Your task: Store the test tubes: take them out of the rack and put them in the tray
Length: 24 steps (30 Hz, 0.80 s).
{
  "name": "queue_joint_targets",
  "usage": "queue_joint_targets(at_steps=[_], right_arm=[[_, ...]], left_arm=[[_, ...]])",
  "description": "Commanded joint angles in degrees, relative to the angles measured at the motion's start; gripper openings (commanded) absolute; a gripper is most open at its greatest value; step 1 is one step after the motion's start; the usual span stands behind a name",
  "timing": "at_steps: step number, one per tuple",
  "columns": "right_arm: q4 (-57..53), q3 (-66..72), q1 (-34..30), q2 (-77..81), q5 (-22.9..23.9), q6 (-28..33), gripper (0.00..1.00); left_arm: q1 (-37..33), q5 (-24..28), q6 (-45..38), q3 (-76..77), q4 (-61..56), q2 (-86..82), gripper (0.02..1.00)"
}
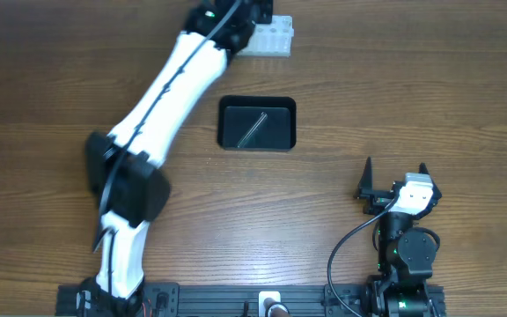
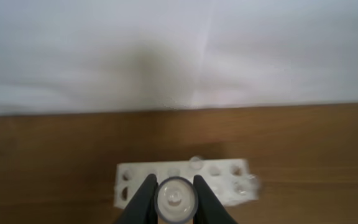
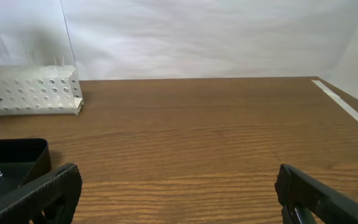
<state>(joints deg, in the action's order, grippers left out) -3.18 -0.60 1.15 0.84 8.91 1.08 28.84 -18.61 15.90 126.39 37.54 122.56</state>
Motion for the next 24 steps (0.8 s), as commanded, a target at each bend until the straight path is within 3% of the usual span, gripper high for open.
queue_joint_targets(at_steps=[1,8,12,17,24], right_arm=[[-0.24,0.33,-0.42,-0.46,-0.26,-0.15,0.993],[-0.24,0.33,-0.42,-0.46,-0.26,-0.15,0.991],[-0.24,0.33,-0.42,-0.46,-0.26,-0.15,0.993],[-0.24,0.31,-0.42,-0.46,-0.26,-0.15,0.993],[-0.24,0.33,-0.42,-0.46,-0.26,-0.15,0.993]], left_arm=[[0.07,3.96,3.28,1.22,9.09,-8.13,0.152],[0.79,4.04,12.24,-5.53,23.12,-8.66,0.150],[0.90,4.46,15.04,-15.76,20.11,-8.63,0.152],[1.05,8.50,15.04,-27.74,11.69,-8.55,0.152],[1.18,8.26,14.34,-30.77,10.88,-8.13,0.152]])
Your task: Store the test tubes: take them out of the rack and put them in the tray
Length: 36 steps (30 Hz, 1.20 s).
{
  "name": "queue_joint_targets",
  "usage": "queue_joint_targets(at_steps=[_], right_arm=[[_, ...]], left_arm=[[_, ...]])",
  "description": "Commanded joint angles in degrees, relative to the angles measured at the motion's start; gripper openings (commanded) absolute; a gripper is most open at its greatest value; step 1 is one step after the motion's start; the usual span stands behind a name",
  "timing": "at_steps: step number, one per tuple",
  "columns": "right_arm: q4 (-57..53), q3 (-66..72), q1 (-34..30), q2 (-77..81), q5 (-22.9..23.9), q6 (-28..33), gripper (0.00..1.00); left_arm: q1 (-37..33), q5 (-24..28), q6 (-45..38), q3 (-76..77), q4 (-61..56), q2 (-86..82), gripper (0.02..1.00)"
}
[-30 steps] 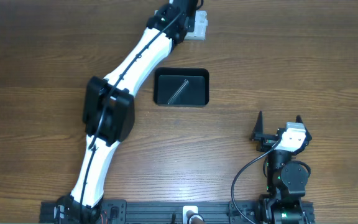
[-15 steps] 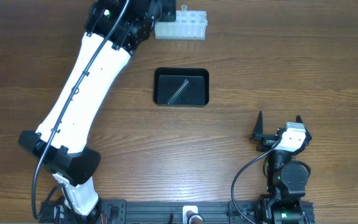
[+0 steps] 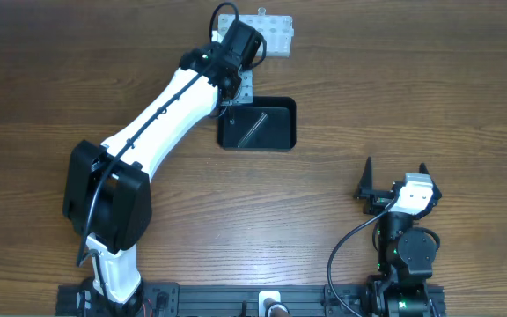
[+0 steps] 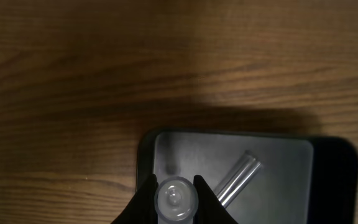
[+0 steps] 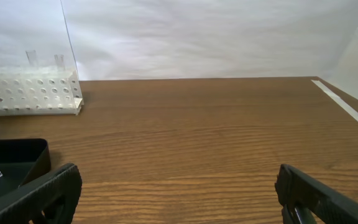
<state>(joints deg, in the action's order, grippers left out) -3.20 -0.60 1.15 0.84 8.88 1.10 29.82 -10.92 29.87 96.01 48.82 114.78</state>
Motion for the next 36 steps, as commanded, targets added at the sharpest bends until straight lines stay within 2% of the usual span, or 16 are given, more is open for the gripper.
queue_joint_targets(at_steps=[1,18,19,23,26,28,30,33,36], right_arm=[[-0.22,0.33,-0.42,-0.46,-0.24,-0.17,0.991],[-0.22,0.31,-0.42,-0.46,-0.24,-0.17,0.993],[-0.22,0.31,-0.42,-0.46,-0.24,-0.17,0.993],[-0.22,0.33,-0.42,-0.46,-0.24,-0.17,0.993],[-0.22,0.31,-0.42,-0.46,-0.24,-0.17,0.993],[-0.22,0.33,-0.42,-0.46,-0.24,-0.17,0.993],[-0.22,0.33,-0.42,-0.46,-0.24,-0.17,0.993],[-0.22,0.31,-0.42,-0.46,-0.24,-0.17,0.991],[-0.22,0.31,-0.42,-0.46,-0.24,-0.17,0.991]], left_arm=[[0.26,0.39,0.17,-0.39,-0.42,-0.02,0.154],[0.39,0.63,-1.11,-0.39,-0.33,6.82,0.205],[0.39,0.63,-1.09,-0.44,-0.33,6.91,0.240],[0.15,-0.09,-1.09,-0.44,-0.52,6.03,0.507],[0.11,-2.80,-1.14,-0.44,-1.14,2.73,0.627],[0.13,-5.92,-1.27,-0.59,-2.01,-1.57,0.673],[0.11,-7.17,-5.68,-2.27,-5.99,-7.82,0.720],[-1.05,-7.10,-13.60,-7.82,-15.50,-18.36,0.836],[-4.17,-5.35,-18.36,-16.83,-25.00,-30.01,0.888]])
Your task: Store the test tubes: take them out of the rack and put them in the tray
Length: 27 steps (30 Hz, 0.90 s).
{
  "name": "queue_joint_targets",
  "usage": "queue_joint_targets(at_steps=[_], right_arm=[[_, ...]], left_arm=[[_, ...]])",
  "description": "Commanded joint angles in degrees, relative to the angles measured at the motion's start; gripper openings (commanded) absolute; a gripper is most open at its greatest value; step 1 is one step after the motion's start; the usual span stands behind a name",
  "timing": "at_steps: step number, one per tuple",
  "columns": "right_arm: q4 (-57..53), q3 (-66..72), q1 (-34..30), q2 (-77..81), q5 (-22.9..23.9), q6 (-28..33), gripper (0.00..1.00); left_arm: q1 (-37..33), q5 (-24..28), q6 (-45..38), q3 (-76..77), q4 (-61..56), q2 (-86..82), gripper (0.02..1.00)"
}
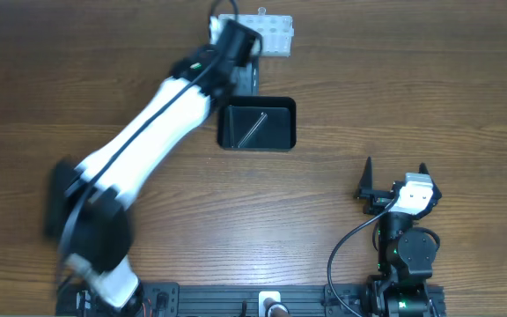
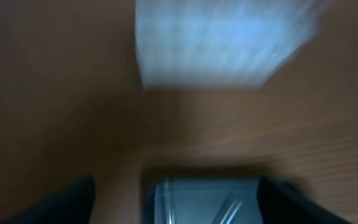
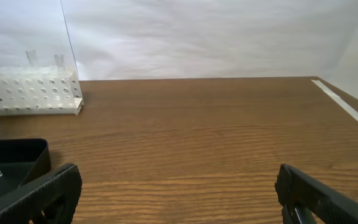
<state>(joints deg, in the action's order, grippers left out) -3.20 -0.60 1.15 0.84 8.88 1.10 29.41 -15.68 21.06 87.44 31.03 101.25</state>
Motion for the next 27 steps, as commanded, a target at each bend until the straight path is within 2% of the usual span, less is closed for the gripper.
queue_joint_targets(at_steps=[1,6,8,18,27], right_arm=[[-0.22,0.33,-0.42,-0.46,-0.24,-0.17,0.993],[-0.22,0.33,-0.42,-0.46,-0.24,-0.17,0.991],[-0.22,0.33,-0.42,-0.46,-0.24,-0.17,0.993],[-0.22,0.33,-0.42,-0.46,-0.24,-0.17,0.991],[-0.22,0.31,-0.42,-0.46,-0.24,-0.17,0.991]], left_arm=[[-5.86,1.57,-11.47,-12.66,-10.75,-21.44,0.906],[-15.54,11.43,-16.06,-29.16,-20.61,-38.18,0.967],[-18.53,13.68,-17.14,-35.52,-23.43,-44.13,0.980],[-25.38,18.69,-17.64,-64.63,-33.51,-70.23,0.998],[-25.94,20.26,-17.64,-81.00,-36.65,-88.00,1.000]])
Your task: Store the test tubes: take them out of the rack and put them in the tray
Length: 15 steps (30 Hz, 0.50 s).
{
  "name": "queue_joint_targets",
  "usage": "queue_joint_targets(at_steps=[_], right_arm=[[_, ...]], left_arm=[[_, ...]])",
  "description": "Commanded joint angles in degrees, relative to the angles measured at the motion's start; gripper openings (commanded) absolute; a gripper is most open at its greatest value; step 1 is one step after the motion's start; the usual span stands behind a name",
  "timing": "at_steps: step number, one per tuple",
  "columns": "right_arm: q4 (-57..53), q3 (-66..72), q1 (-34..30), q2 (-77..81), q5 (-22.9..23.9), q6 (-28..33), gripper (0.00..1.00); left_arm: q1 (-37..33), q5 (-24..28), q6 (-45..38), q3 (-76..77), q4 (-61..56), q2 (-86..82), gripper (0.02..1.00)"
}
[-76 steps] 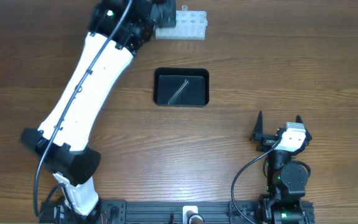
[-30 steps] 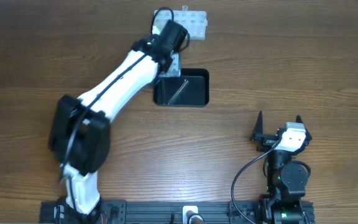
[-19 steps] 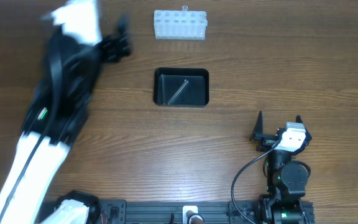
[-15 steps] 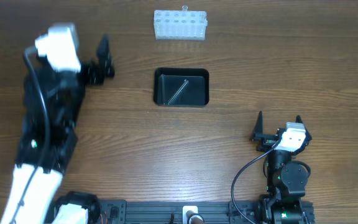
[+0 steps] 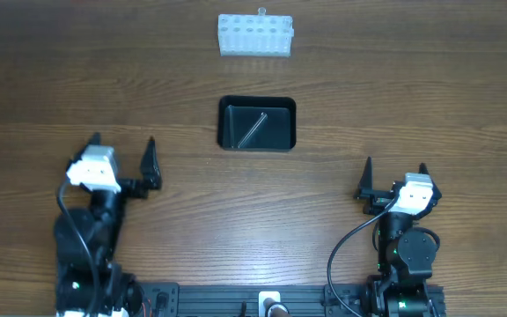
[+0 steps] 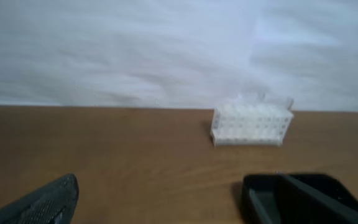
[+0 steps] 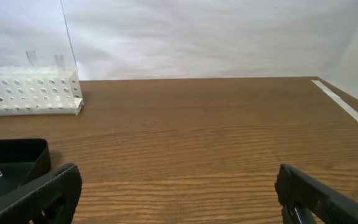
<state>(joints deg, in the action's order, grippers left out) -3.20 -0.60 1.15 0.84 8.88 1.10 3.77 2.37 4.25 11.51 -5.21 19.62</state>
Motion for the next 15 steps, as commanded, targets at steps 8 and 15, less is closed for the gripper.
queue_joint_targets(at_steps=[8,15], right_arm=[[-0.22,0.31,-0.42,-0.46,-0.24,-0.17,0.991],[-0.22,0.33,-0.42,-0.46,-0.24,-0.17,0.993]], left_arm=[[-0.31,2.51,-0.87,-11.17,7.19,-18.58,0.996],[-0.31,1.66,-0.85,-11.17,9.35,-19.45,1.000]])
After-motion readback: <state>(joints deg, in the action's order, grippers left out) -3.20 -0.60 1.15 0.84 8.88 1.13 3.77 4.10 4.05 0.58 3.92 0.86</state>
